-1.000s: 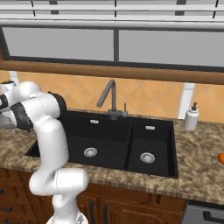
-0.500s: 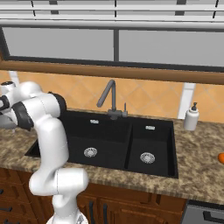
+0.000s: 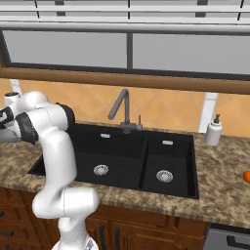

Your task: Put the colander in the sink, put the orange in the colander, and turn on the sink faucet and pour water over the colander.

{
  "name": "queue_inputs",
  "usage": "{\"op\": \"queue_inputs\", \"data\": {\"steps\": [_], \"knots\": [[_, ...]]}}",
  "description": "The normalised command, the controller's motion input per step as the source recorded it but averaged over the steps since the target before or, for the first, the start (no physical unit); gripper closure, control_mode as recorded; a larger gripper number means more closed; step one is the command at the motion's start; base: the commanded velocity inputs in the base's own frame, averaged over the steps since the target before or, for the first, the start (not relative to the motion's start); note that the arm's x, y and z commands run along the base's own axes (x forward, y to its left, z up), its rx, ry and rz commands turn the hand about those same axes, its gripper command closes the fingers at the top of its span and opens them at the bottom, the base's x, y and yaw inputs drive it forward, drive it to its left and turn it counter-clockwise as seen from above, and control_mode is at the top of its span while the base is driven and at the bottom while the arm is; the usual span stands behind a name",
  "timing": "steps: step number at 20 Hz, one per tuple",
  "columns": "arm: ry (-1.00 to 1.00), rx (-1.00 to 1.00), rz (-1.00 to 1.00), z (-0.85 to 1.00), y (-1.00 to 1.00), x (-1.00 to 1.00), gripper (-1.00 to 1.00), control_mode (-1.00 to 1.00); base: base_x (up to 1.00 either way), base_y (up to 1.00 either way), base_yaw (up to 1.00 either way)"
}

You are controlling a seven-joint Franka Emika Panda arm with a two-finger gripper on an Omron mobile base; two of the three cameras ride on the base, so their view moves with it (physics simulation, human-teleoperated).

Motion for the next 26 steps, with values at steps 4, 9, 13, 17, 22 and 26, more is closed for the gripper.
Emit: {"op": "queue_inputs", "data": {"steps": [4,9,13,17,22,26], "knots": [[0.00,0.00,0.00,-0.20,0.00,0.02,-1.00,-1.00,0.00,0.00,0.00],[0.00,0.00,0.00,-0.04,0.01,0.00,-1.00,-1.00,0.00,0.00,0.00],[-0.04,0.01,0.00,0.00,0.00,0.00,-1.00,-1.00,0.00,0.00,0.00],[-0.08,0.05,0.00,0.06,0.00,0.00,-1.00,-1.00,0.00,0.00,0.00],[-0.07,0.03,0.00,0.00,0.02,0.00,-1.00,-1.00,0.00,0.00,0.00],[-0.02,0.00,0.00,-0.01,0.13,0.08,-1.00,-1.00,0.00,0.00,0.00]]}}
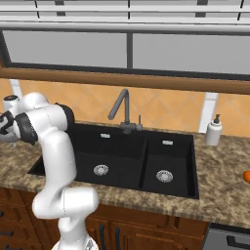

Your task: Put the colander in the sink, put the orange in the colander, and turn on the sink faucet and pour water over the colander.

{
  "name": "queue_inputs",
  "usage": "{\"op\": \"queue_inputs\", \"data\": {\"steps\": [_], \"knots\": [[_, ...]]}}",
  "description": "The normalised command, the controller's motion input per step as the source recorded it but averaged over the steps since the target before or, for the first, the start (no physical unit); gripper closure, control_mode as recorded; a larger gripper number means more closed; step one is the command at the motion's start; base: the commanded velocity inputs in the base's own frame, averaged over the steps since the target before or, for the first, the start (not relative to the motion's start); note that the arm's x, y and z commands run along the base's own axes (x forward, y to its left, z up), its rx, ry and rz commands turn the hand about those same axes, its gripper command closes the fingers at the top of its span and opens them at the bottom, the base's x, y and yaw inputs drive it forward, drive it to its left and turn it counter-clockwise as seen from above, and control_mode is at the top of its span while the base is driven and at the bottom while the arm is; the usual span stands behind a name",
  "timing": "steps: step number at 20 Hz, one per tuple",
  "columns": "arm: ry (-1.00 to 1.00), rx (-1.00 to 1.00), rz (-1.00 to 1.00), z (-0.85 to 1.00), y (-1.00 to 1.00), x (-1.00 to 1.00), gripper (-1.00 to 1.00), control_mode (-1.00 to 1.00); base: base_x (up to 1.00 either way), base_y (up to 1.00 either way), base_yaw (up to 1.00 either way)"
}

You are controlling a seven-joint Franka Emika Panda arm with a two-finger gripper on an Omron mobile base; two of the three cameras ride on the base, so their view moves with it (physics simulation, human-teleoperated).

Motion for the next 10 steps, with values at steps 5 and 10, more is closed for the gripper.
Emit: {"op": "queue_inputs", "data": {"steps": [5,10], "knots": [[0.00,0.00,0.00,-0.07,0.15,0.06,-1.00,-1.00,0.00,0.00,0.00],[0.00,0.00,0.00,-0.01,0.03,0.00,1.00,-1.00,0.00,0.00,0.00]]}}
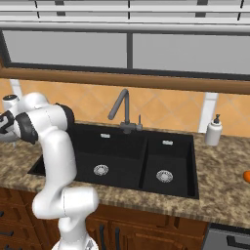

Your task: Put the colander in the sink, put the orange in the colander, and turn on the sink faucet and pour water over the colander.

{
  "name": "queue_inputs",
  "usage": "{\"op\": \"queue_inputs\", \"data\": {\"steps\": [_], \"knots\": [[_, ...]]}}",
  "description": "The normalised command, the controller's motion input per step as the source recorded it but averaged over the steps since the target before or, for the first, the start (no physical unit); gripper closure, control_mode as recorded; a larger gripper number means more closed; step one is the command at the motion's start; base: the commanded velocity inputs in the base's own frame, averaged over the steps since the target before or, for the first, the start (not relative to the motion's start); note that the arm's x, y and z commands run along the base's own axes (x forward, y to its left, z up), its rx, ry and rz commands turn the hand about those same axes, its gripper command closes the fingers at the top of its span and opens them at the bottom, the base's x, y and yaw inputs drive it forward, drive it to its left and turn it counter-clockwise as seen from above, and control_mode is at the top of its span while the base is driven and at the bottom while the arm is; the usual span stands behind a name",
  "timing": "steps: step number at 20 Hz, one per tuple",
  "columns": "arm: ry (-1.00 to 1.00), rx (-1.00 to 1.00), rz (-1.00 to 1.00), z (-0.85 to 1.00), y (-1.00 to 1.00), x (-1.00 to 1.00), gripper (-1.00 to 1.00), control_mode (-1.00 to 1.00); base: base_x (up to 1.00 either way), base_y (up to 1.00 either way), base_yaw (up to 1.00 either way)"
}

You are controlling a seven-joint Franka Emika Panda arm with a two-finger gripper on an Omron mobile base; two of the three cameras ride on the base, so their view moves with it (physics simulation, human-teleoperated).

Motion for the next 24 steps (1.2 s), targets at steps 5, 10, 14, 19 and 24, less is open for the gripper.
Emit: {"op": "queue_inputs", "data": {"steps": [5,10,14,19,24], "knots": [[0.00,0.00,0.00,0.00,0.00,0.00,1.00,-1.00,0.00,0.00,0.00],[0.00,0.00,0.00,0.00,0.00,-0.02,1.00,-1.00,0.00,0.00,0.00],[0.00,0.00,-0.09,0.00,-0.17,-0.07,1.00,-1.00,0.00,0.00,0.00],[0.00,0.04,-0.17,0.06,-0.60,-0.29,1.00,-1.00,0.00,0.00,0.00],[0.00,0.09,-0.15,0.21,-0.69,-0.44,1.00,-1.00,0.00,0.00,0.00]]}}
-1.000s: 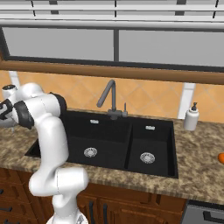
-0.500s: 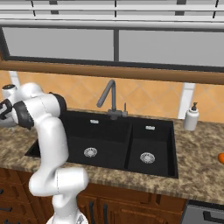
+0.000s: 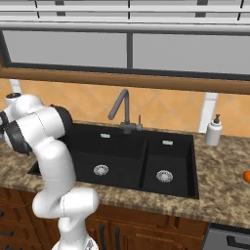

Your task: Put the colander in the sink, put the orange in the colander, and turn on the sink faucet and pour water over the colander.

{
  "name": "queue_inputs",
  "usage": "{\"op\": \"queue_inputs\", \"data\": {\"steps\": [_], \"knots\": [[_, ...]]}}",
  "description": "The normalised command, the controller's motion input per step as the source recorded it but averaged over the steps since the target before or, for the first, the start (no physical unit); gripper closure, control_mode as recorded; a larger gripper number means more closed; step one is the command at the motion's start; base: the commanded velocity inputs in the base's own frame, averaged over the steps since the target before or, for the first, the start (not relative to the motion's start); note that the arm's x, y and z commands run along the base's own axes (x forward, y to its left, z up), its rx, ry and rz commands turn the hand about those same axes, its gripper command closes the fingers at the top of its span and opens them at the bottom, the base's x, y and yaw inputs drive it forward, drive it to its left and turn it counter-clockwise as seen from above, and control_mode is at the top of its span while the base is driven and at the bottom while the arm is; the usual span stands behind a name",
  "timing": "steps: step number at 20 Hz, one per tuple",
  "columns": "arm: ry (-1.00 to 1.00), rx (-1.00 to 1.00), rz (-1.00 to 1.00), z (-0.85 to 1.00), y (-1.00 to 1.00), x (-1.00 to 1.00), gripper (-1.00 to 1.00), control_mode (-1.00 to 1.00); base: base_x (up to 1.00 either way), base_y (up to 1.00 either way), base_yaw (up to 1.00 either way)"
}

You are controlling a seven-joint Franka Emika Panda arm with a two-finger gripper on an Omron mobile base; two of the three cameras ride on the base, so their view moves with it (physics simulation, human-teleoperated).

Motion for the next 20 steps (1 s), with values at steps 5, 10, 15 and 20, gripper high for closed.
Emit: {"op": "queue_inputs", "data": {"steps": [5,10,15,20], "knots": [[0.00,0.09,-0.21,0.11,-0.80,-0.43,1.00,-1.00,0.00,0.00,0.00],[0.05,0.07,-0.27,0.08,-0.76,-0.29,1.00,-1.00,0.00,0.00,0.00],[0.07,0.04,-0.30,0.09,-0.78,-0.06,1.00,-1.00,0.00,0.00,0.00],[0.11,0.03,-0.27,0.18,-0.70,0.00,1.00,-1.00,0.00,0.00,0.00]]}}
